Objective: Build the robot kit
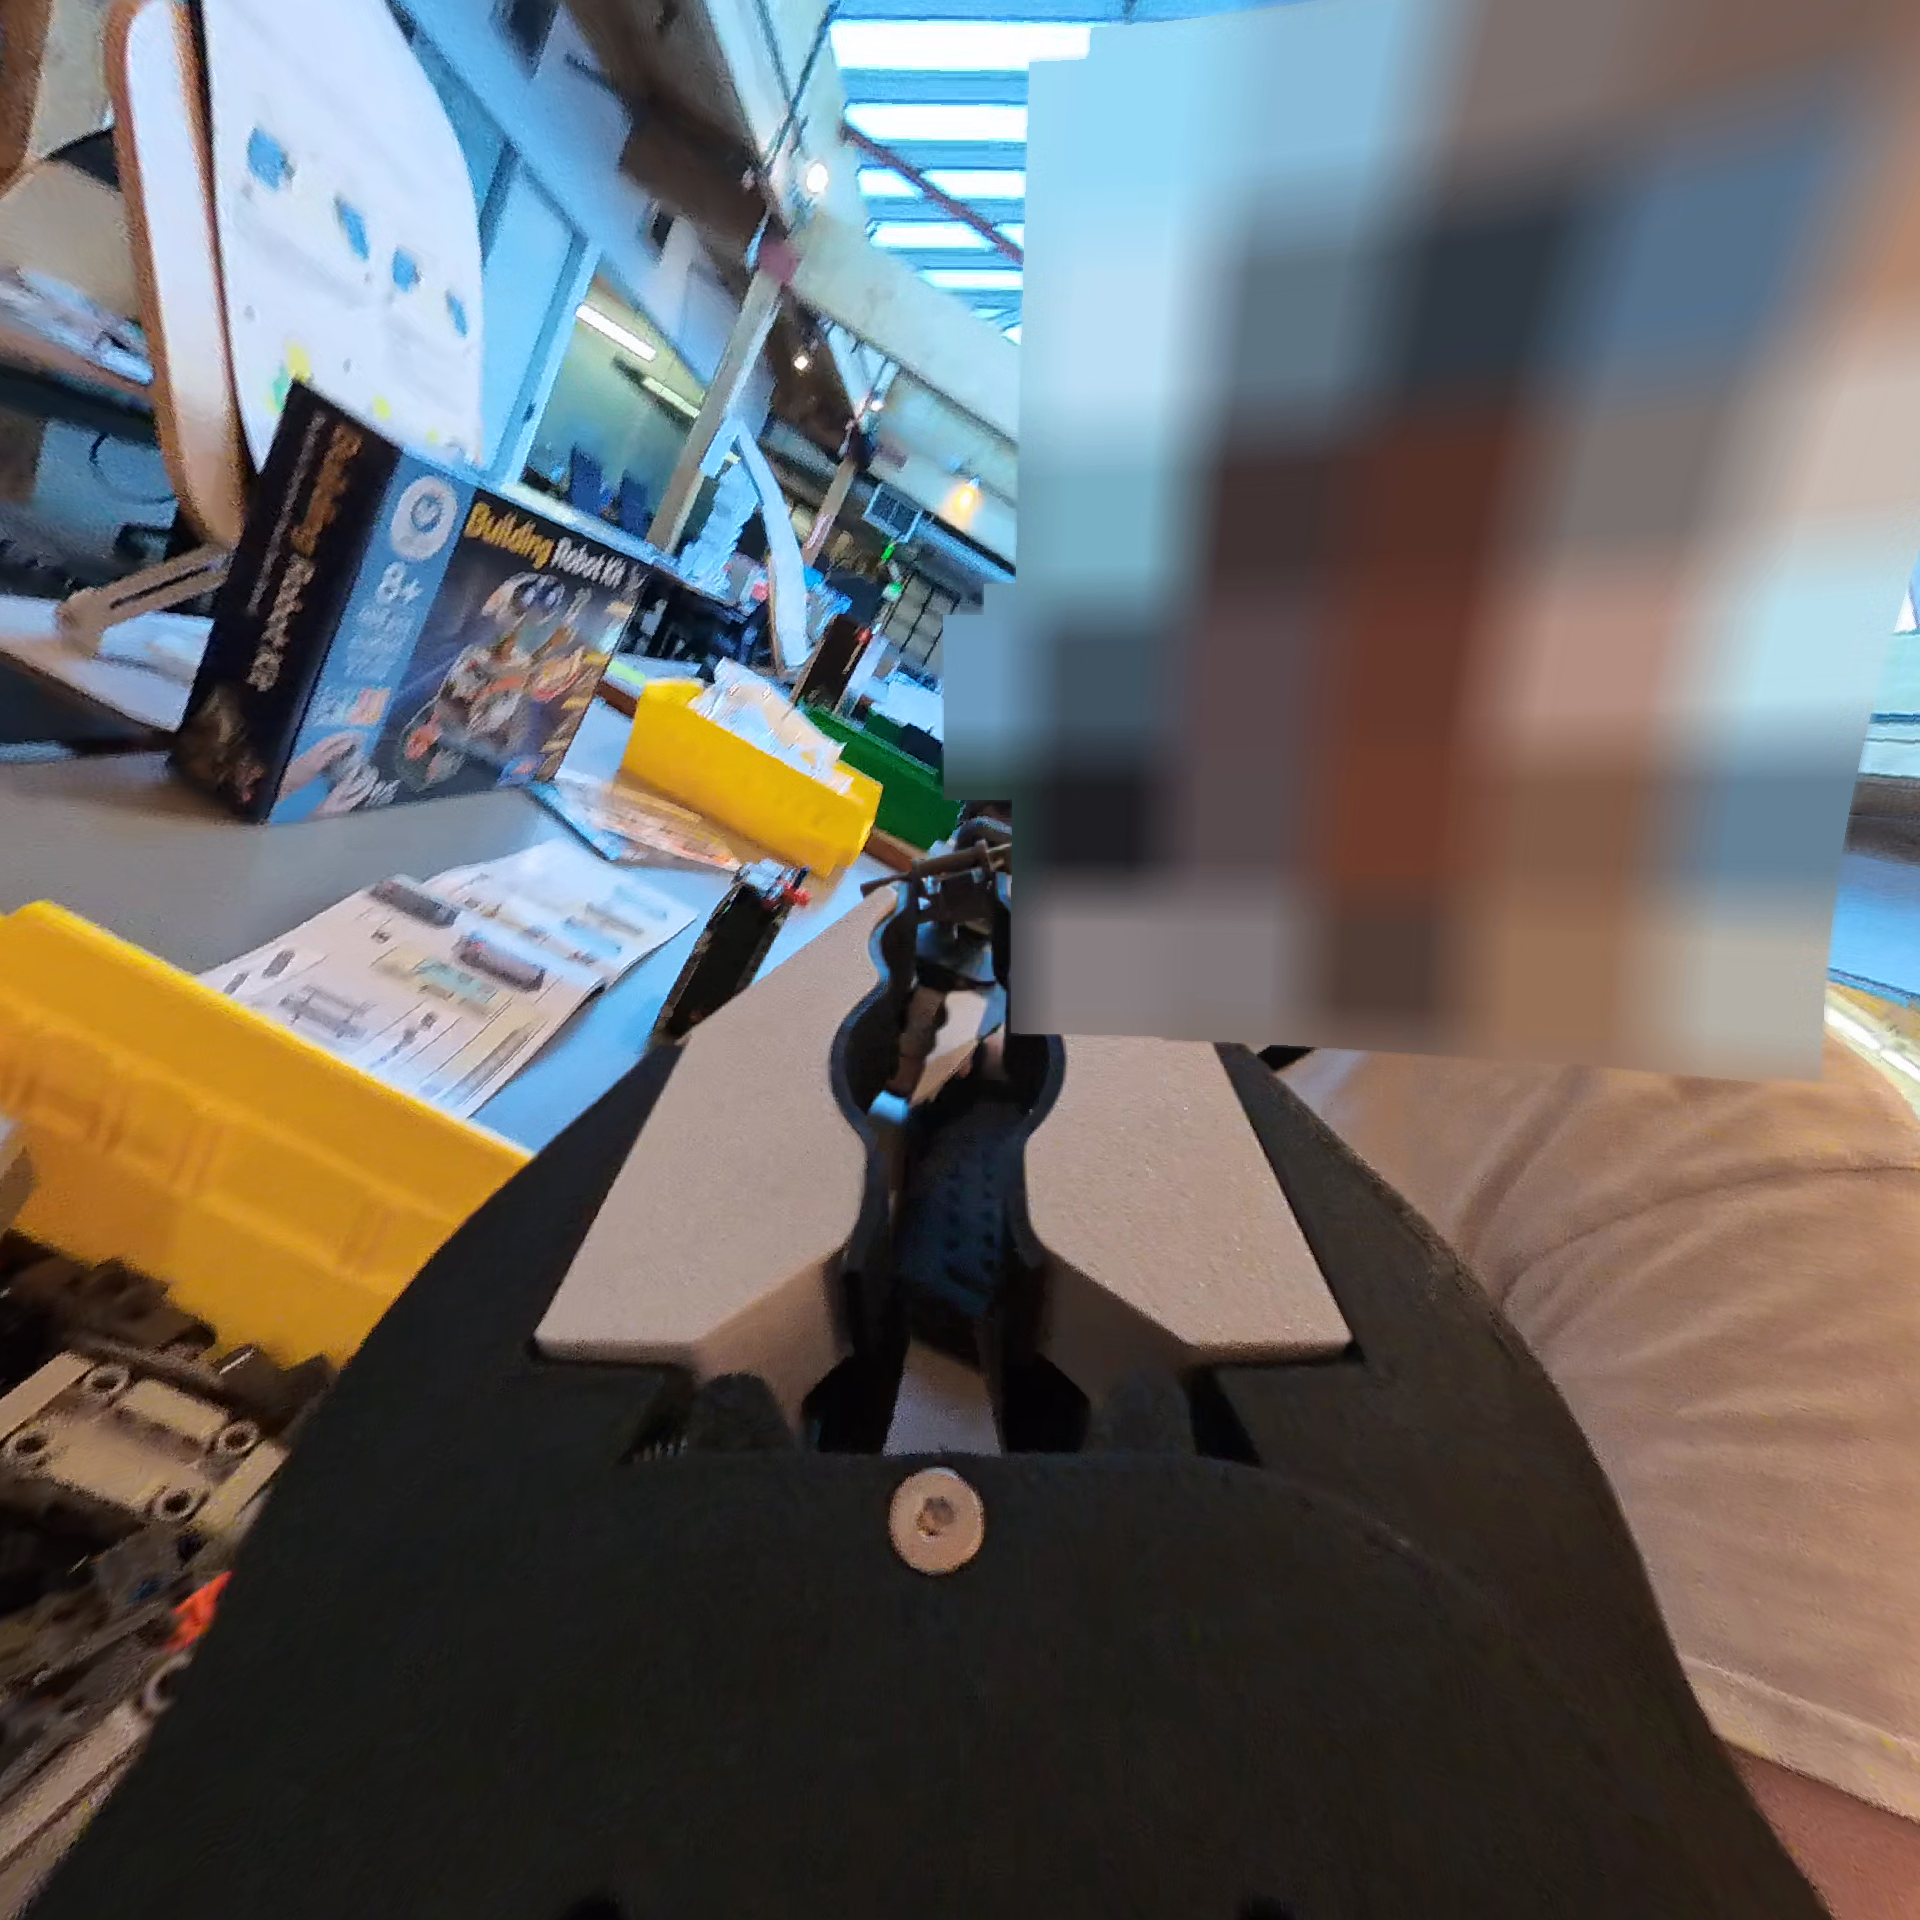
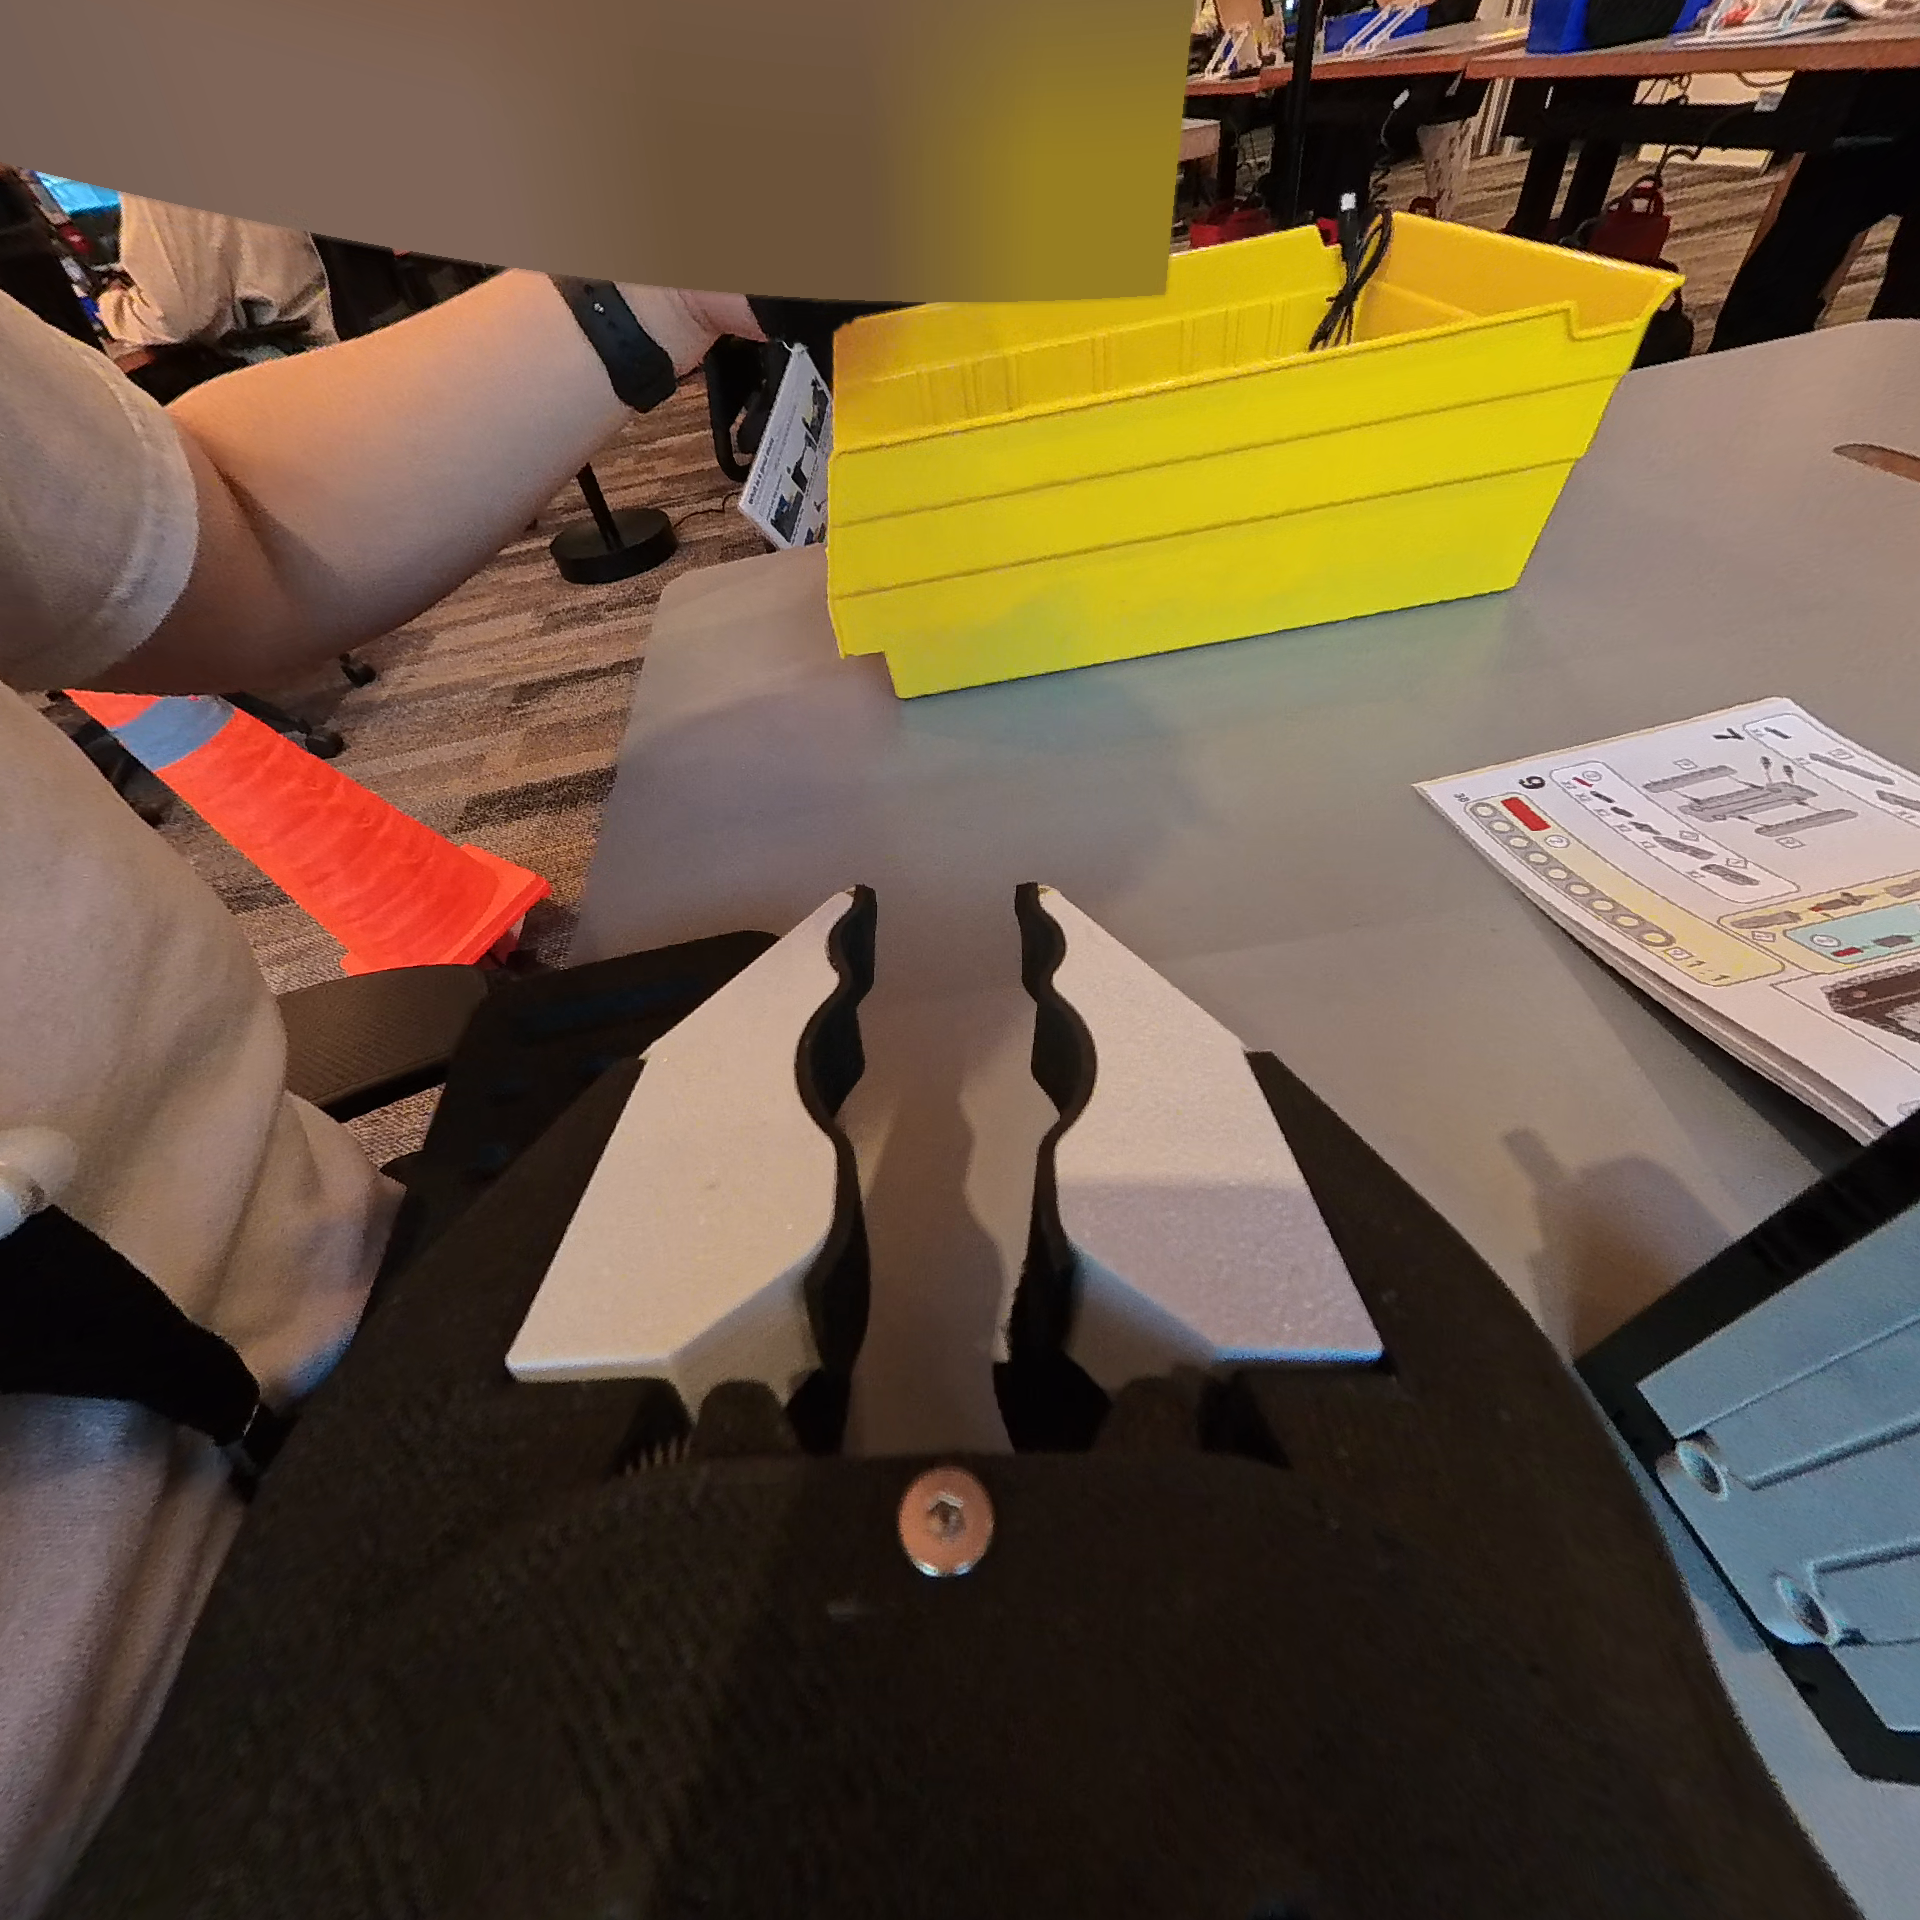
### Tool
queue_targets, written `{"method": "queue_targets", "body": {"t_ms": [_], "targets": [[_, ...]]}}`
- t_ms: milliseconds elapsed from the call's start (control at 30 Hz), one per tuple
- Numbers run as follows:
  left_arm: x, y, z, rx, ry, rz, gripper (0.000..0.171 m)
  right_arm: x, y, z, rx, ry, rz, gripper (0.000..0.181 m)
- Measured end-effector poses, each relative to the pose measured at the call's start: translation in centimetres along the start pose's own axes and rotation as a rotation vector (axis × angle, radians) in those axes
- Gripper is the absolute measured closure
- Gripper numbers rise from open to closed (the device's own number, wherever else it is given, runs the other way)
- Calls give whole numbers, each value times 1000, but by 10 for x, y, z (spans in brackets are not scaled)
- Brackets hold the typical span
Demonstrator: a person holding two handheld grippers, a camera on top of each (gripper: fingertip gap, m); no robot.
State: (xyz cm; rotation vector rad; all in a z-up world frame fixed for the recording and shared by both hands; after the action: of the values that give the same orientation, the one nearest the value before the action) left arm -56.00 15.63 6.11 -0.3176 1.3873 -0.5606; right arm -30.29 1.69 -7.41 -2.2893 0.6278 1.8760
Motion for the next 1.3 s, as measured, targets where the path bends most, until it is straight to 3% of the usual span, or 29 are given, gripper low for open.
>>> {"method": "queue_targets", "body": {"t_ms": [67, 133, 200, 267, 300, 367, 567, 633, 800, 867, 1000, 1133, 1300], "targets": [[-2, -5, -2, 16, -16, 7, 161, 0, 1, 0, 1, 1, -5, 154], [-2, 4, -3, -81, 11, -4, 161, 0, 1, 0, 0, 3, -7, 154], [1, 35, -9, -383, 134, -14, 160, 1, 2, 0, -2, 6, -4, 154], [6, 80, -37, -846, 315, -25, 160, 1, 2, 0, -8, 8, -1, 154], [8, 93, -50, -1013, 419, -8, 160, 1, 3, 1, -9, 9, -2, 154], [13, 107, -60, -1194, 595, 46, 160, 1, 3, 1, -7, 13, -8, 154], [40, 149, -65, -1463, 948, 119, 160, 3, 1, 2, -9, 19, 5, 154], [47, 160, -70, -1499, 1013, 100, 160, 4, 1, 2, -7, 23, 6, 154], [57, 176, -76, -1489, 985, -44, 159, 4, -1, 2, -2, 21, 10, 154], [54, 177, -77, -1506, 973, -24, 143, 4, -1, 1, -5, 19, 14, 154], [35, 167, -58, -1498, 896, 175, 138, 4, -1, 2, -8, 22, 13, 154], [24, 156, -14, -1318, 842, 441, 121, 5, -1, 3, -12, 28, 18, 154], [31, 178, 7, -1225, 964, 780, 113, 5, -1, 2, -3, 29, 8, 154]]}}
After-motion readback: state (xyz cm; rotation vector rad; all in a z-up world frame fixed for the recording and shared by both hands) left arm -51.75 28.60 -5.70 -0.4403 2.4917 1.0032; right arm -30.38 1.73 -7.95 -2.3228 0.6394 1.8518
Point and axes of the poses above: each gripper's, where its closed fingertips meet, z out along the fingers, x out of its underside, y = z × x across the jaws, the point moved 4 cm from there along -z, back along the fingers, and after that the axes turned 7 degrees about -x, right-handed, at the moved point
